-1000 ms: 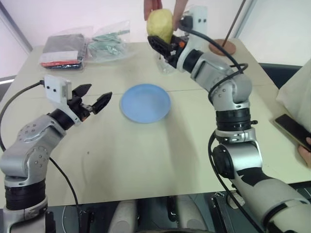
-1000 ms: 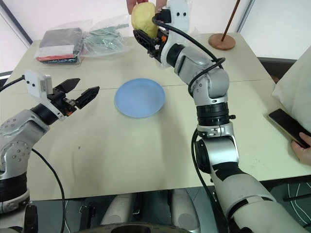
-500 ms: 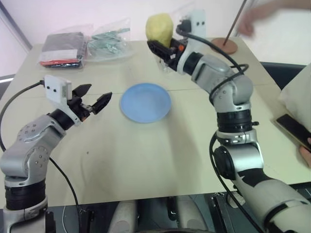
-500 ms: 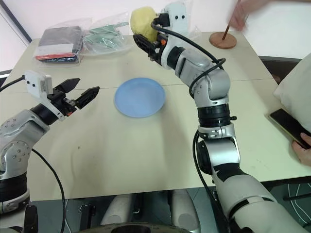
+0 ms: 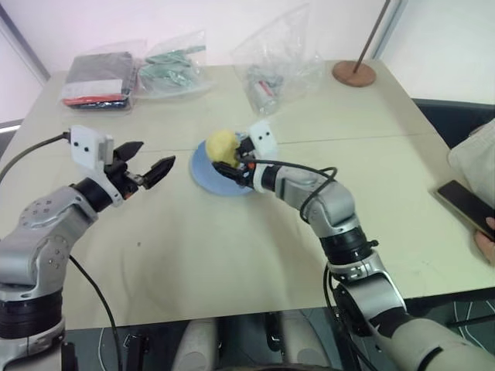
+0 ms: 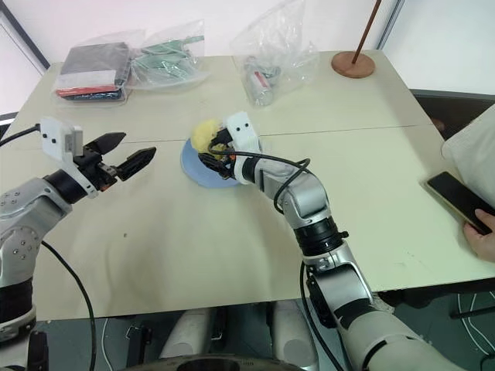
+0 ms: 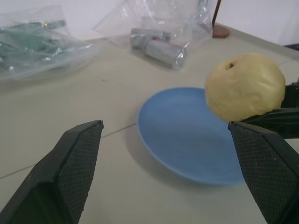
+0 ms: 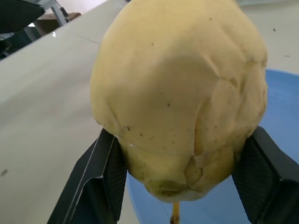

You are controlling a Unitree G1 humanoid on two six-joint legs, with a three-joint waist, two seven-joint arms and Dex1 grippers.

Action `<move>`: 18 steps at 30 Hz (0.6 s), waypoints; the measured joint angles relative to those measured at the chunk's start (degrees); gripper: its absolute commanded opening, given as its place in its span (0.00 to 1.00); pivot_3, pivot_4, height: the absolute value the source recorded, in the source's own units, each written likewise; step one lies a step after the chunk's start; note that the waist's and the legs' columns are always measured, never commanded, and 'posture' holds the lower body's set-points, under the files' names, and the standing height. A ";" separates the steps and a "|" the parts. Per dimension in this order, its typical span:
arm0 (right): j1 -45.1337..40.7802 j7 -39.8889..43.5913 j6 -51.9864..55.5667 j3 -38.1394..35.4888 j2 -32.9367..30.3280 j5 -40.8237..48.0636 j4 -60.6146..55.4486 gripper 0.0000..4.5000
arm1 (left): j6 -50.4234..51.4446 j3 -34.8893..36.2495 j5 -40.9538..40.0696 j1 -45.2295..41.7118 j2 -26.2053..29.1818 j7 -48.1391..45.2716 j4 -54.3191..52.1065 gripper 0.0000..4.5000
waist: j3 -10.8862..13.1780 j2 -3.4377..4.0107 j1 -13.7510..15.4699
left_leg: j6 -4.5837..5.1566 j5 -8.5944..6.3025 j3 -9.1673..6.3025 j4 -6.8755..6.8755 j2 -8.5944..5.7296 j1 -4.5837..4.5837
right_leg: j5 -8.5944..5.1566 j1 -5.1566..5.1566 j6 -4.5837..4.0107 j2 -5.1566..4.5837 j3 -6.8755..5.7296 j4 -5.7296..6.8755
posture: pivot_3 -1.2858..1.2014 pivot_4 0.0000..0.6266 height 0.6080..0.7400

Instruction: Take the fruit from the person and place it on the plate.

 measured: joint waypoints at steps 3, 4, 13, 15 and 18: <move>0.31 0.17 -2.29 1.10 0.29 -2.35 2.96 0.55 | 0.00 -0.35 0.81 1.11 0.86 -0.93 -0.01 1.00 | 0.00 0.00 0.14 | 0.00 0.00 0.00 0.01 0.00 -0.01 | 0.00 0.00 0.00 0.00 0.00 0.00 | 0.52 0.24 1.00; 0.28 0.31 -3.39 1.46 0.33 -3.36 3.97 0.55 | 0.00 -0.49 1.21 1.71 1.32 -1.42 -0.02 1.00 | 0.00 0.00 0.07 | 0.00 0.00 0.01 0.01 -0.01 0.00 | 0.00 0.00 0.00 -0.01 0.00 0.00 | 0.52 0.24 1.00; -0.18 1.36 -9.84 2.47 0.40 -9.34 10.72 1.00 | 0.09 -1.17 1.70 3.80 2.19 -3.59 -0.62 1.00 | 0.00 0.00 0.00 | -0.01 0.00 -0.02 0.01 0.00 0.00 | 0.00 0.00 0.00 -0.06 0.01 0.02 | 0.52 0.24 1.00; -0.75 1.74 -10.01 2.31 0.15 -9.82 10.72 1.00 | -0.17 -1.48 1.91 3.80 2.18 -3.62 -0.63 1.00 | 0.00 0.00 0.01 | -0.01 0.00 -0.02 0.01 0.00 0.00 | 0.00 0.00 -0.01 -0.07 0.02 0.02 | 0.52 0.24 1.00; -1.10 2.59 -10.28 1.79 -0.75 -10.19 10.28 1.00 | -1.73 -2.18 3.25 3.79 2.05 -3.62 -0.64 1.00 | 0.00 0.00 0.06 | -0.01 0.00 -0.02 0.01 0.00 0.00 | 0.00 0.00 -0.01 -0.07 0.02 0.02 | 0.52 0.24 1.00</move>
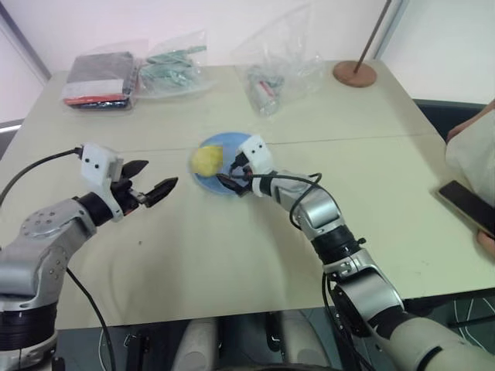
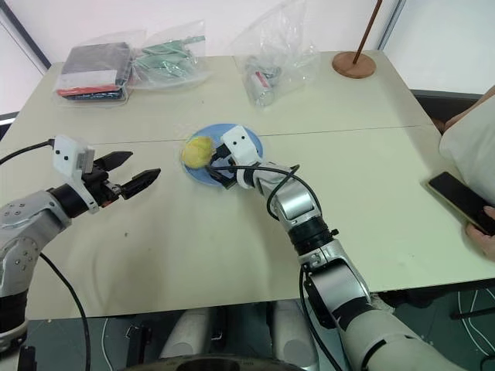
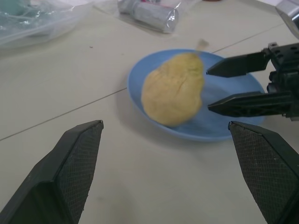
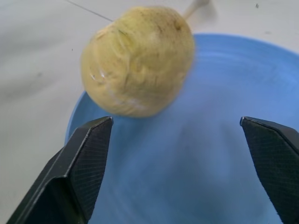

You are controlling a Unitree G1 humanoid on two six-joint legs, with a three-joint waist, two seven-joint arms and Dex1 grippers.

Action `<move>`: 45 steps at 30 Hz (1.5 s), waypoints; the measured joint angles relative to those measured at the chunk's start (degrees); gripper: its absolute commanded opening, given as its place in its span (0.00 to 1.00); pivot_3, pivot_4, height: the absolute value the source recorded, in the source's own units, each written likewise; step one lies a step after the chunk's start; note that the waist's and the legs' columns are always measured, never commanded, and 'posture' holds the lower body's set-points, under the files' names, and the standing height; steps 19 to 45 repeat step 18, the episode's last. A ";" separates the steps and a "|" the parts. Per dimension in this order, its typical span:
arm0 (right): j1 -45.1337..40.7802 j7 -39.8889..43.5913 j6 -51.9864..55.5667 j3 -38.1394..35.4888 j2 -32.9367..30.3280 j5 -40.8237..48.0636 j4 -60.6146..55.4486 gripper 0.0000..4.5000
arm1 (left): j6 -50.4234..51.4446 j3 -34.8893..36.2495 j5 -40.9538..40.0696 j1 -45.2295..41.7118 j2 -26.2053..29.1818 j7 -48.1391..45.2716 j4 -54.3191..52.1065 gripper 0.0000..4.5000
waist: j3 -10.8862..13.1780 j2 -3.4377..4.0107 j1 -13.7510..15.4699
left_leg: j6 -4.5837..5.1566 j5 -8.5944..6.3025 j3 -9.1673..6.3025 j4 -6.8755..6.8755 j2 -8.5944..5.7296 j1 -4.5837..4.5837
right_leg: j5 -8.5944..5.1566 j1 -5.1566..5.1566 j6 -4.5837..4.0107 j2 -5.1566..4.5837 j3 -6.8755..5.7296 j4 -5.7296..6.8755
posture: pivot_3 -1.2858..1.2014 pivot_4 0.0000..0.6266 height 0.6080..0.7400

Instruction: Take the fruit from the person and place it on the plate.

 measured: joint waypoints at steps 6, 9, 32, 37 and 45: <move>0.22 6.69 9.92 -5.02 -11.67 5.02 -16.98 1.00 | -1.65 -0.43 0.88 0.05 0.00 -1.34 0.00 1.00 | 0.02 0.04 0.60 | 0.00 0.00 -0.04 0.05 -0.07 -0.08 | 0.00 0.01 0.00 -0.11 -0.06 -0.06 | 0.52 0.24 1.00; 0.27 10.42 17.78 -12.44 -19.91 10.86 -28.02 1.00 | -2.13 -0.42 0.86 0.14 0.16 -2.61 0.02 1.00 | 0.01 0.01 0.41 | 0.01 -0.01 -0.04 0.05 -0.07 -0.06 | 0.00 0.05 0.01 -0.11 -0.06 -0.08 | 0.52 0.24 1.00; 5.53 17.06 34.67 -24.23 -34.00 26.77 -44.54 1.00 | -1.95 -0.42 0.66 -0.03 1.37 -5.29 0.22 1.00 | 0.00 0.00 0.17 | 0.02 -0.01 -0.02 0.10 0.09 0.03 | -0.02 0.10 -0.01 0.14 -0.04 -0.04 | 0.52 0.24 1.00; 5.53 17.06 34.67 -24.23 -34.00 26.77 -44.54 1.00 | -1.95 -0.42 0.66 -0.03 1.37 -5.29 0.22 1.00 | 0.00 0.00 0.17 | 0.02 -0.01 -0.02 0.10 0.09 0.03 | -0.02 0.10 -0.01 0.14 -0.04 -0.04 | 0.52 0.24 1.00; 5.53 17.06 34.67 -24.23 -34.00 26.77 -44.54 1.00 | -1.95 -0.42 0.66 -0.03 1.37 -5.29 0.22 1.00 | 0.00 0.00 0.17 | 0.02 -0.01 -0.02 0.10 0.09 0.03 | -0.02 0.10 -0.01 0.14 -0.04 -0.04 | 0.52 0.24 1.00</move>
